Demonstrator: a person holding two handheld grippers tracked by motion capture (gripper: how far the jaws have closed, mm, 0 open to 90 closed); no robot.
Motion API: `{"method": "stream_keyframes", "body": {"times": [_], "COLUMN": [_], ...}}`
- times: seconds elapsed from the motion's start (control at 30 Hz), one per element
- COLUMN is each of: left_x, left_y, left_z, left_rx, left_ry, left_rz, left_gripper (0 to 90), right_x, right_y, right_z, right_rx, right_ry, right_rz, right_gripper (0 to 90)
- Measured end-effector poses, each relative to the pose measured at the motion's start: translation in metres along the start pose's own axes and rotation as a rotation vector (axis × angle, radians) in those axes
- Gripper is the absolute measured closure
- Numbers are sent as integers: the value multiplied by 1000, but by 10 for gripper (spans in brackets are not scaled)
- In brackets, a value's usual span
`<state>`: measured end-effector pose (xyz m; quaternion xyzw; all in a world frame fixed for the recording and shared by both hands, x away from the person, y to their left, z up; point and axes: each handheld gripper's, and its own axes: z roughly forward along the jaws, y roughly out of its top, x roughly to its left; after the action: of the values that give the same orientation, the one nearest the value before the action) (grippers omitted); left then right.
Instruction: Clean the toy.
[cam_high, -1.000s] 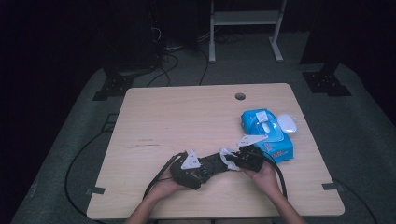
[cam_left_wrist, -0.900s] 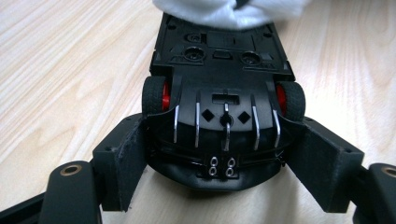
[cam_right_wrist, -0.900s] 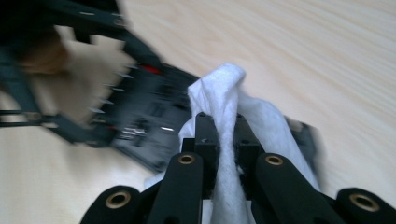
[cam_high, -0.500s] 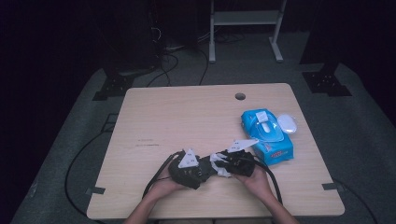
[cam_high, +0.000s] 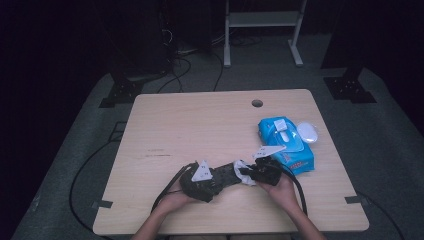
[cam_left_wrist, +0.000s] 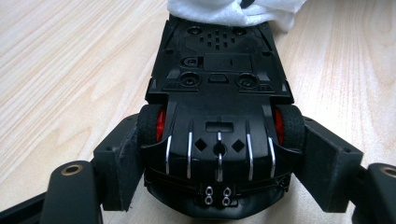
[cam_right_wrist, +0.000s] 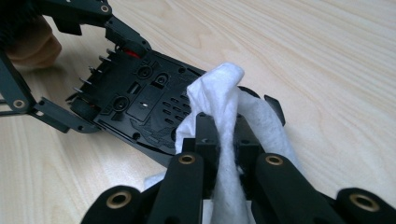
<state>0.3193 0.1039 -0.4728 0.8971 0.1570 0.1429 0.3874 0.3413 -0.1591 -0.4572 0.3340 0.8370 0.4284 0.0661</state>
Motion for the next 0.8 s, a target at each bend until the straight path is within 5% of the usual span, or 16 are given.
{"method": "stream_keyframes", "body": {"times": [0.13, 0.2, 0.47, 0.6, 0.73, 0.8], "left_x": [1, 1, 2, 2, 3, 3], "left_y": [-1, 0, 0, 0, 0, 1], "left_z": [1, 0, -1, 0, -1, -1], "left_rx": [-7, -7, -18, -14, -30, -27], "left_ry": [-7, -10, -17, -24, -32, -32], "left_rz": [-6, -9, -11, -10, -19, -14], "left_gripper": [244, 245, 247, 247, 247, 247], "right_x": [9, 13, -12, 1, -1, -9], "right_y": [4, 5, -2, 2, 3, -1], "right_z": [4, 7, -3, 0, 2, -2], "right_rx": [-8, 0, 8, -2, 10, 15], "right_ry": [59, 43, -21, 66, 53, 10], "right_rz": [-28, -58, 23, -11, -16, 5], "right_gripper": [838, 838, 838, 838, 838, 837]}}
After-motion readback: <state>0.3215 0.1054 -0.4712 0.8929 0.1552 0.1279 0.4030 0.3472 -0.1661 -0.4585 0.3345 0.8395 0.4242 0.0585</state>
